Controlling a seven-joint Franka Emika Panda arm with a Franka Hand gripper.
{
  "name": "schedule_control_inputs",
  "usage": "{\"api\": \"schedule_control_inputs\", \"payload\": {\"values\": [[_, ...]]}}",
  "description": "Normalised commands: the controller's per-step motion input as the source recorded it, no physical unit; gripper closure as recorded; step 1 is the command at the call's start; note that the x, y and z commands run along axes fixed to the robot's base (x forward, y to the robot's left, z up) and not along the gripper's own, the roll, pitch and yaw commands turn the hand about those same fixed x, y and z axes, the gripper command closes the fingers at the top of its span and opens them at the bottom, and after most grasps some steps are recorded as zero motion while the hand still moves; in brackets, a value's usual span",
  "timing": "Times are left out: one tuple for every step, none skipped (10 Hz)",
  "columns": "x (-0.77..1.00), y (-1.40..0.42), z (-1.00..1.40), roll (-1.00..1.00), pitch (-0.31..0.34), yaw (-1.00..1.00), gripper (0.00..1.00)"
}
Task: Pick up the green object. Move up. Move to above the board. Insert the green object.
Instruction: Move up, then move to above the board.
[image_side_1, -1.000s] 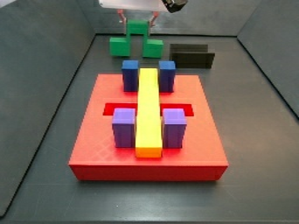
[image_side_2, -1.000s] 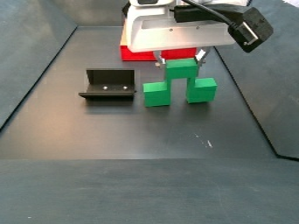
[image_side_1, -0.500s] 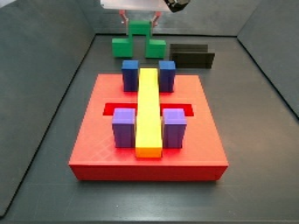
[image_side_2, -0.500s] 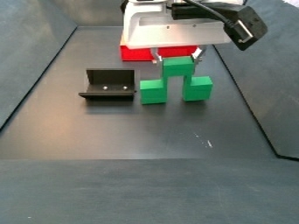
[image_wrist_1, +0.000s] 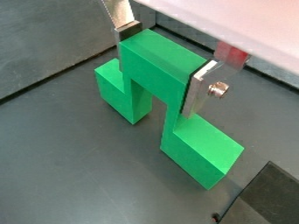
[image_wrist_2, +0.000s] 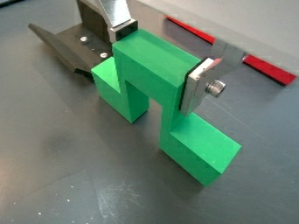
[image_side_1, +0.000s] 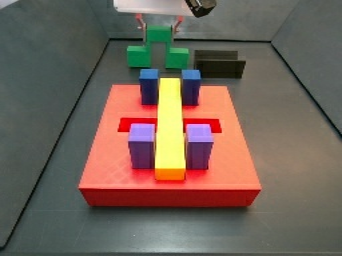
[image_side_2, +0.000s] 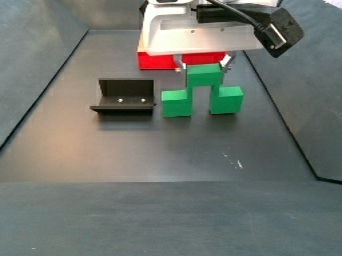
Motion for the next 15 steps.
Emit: {"api": "schedule_control_inputs", "payload": {"values": [[0.0, 0.0, 0.83, 0.0, 0.0, 0.0, 1.0], [0.0, 0.04, 0.82, 0.0, 0.004, 0.01, 1.0], [-0.02, 0.05, 0.65, 0.0, 0.023, 0.01, 1.0], [0.01, 0.03, 0.26, 0.0, 0.007, 0.0, 1.0], [0.0, 0.0, 1.4, 0.0, 0.0, 0.0, 1.0], [-0.03, -0.01, 1.4, 0.0, 0.031, 0.0, 1.0], [-0.05, -0.01, 1.4, 0.0, 0.022, 0.0, 1.0], [0.0, 0.0, 1.4, 0.01, 0.014, 0.0, 1.0], [0.05, 0.0, 1.4, 0.0, 0.055, 0.0, 1.0], [0.02, 0.0, 0.8, 0.0, 0.092, 0.0, 1.0], [0.03, 0.0, 0.24, 0.01, 0.062, 0.0, 1.0], [0.13, -1.4, 0.18, 0.04, 0.082, -0.28, 1.0], [0.12, -1.4, 0.19, 0.05, 0.075, -0.27, 1.0], [0.12, -1.4, 0.2, 0.05, 0.081, -0.13, 1.0], [0.13, -1.4, 0.2, 0.0, 0.083, -0.08, 1.0]]}}
